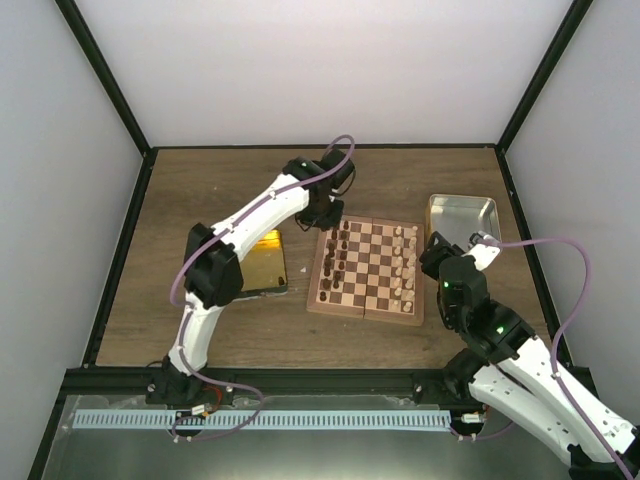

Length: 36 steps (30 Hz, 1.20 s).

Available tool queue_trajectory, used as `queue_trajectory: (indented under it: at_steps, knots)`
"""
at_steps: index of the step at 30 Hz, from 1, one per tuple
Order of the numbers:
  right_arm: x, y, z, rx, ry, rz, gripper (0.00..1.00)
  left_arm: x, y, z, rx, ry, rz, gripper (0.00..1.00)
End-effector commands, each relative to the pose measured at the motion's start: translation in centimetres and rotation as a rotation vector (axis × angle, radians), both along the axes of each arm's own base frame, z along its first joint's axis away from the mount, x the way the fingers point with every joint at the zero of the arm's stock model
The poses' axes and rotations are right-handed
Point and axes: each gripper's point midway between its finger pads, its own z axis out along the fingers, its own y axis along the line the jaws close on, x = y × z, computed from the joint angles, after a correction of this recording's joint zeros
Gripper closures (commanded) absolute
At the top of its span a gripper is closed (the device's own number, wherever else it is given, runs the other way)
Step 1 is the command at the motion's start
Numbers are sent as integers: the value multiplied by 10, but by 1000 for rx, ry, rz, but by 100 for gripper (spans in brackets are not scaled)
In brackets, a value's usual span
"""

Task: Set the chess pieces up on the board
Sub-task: Place the chess piece on the chessboard.

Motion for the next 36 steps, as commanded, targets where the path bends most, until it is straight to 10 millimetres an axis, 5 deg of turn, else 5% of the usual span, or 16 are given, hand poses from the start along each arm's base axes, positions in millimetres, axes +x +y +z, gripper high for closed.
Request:
queue_trajectory:
  at_steps: [1, 17, 36]
  knots:
    - [-2, -8, -1, -24, 1, -29, 43, 5, 7, -19, 38, 52, -15, 93]
    - [-2, -11, -9, -58, 19, -45, 45, 5, -9, -65, 9, 161, -65, 91]
    - [-2, -8, -13, -45, 30, -28, 45, 8, -19, -79, -80, 215, -93, 90]
